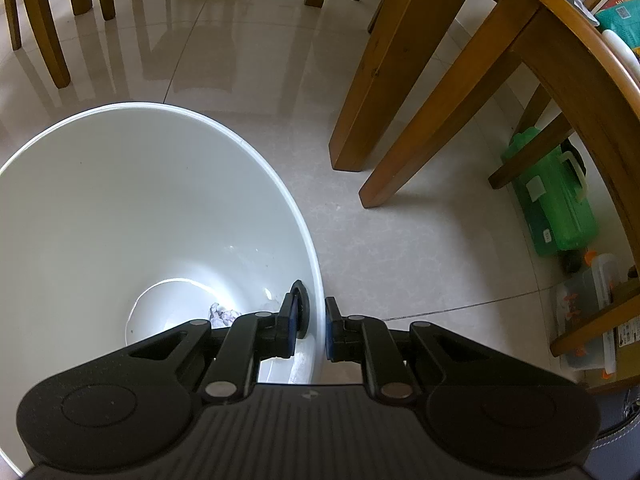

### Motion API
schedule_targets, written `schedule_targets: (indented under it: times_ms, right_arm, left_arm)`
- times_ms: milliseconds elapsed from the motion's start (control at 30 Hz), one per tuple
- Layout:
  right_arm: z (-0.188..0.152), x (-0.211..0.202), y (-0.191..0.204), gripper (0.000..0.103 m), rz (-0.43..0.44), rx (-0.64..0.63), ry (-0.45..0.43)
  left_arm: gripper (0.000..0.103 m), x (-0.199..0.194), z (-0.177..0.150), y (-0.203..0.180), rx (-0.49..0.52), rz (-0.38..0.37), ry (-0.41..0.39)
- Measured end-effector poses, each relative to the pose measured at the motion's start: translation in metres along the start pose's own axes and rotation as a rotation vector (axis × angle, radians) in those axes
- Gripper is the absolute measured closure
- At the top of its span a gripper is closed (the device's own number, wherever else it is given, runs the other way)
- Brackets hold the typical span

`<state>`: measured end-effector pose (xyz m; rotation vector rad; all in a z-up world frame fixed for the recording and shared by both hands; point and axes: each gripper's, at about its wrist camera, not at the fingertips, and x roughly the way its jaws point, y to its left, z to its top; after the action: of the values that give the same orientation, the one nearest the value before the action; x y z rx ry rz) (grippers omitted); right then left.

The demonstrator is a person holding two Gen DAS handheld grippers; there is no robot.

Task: Collect trash
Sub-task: 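Carry the carton over the bin and open the left tool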

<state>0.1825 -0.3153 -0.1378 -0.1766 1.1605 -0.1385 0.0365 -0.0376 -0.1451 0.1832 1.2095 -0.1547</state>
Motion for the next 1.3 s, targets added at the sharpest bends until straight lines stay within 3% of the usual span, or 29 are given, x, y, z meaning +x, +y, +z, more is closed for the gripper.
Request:
schedule_targets:
  times_ms: [267, 400, 567, 633, 933, 1300]
  right_arm:
    - [0.000, -0.001, 0.001, 0.087, -0.001, -0.002, 0.005]
    - [0.000, -0.001, 0.002, 0.087, -0.001, 0.000, 0.007]
    - [-0.001, -0.002, 0.002, 0.087, 0.001, -0.006, 0.006]
    - [-0.001, -0.002, 0.002, 0.087, 0.001, -0.007, 0.005]
    - [-0.001, -0.001, 0.004, 0.087, 0.001, -0.008, 0.004]
    - [0.000, -0.001, 0.006, 0.087, -0.004, -0.013, 0.002]
  left_arm:
    - [0.046, -0.083, 0.072, 0.007, 0.028, -0.038, -0.152]
    - [0.046, -0.093, 0.111, -0.005, 0.035, -0.106, -0.215]
    - [0.040, -0.095, 0.129, -0.022, 0.062, -0.151, -0.246]
    - [0.033, -0.096, 0.128, -0.028, 0.077, -0.146, -0.262]
    - [0.031, -0.089, 0.115, -0.019, 0.044, -0.115, -0.251]
    - [0.022, -0.061, 0.052, 0.021, -0.142, -0.044, -0.203]
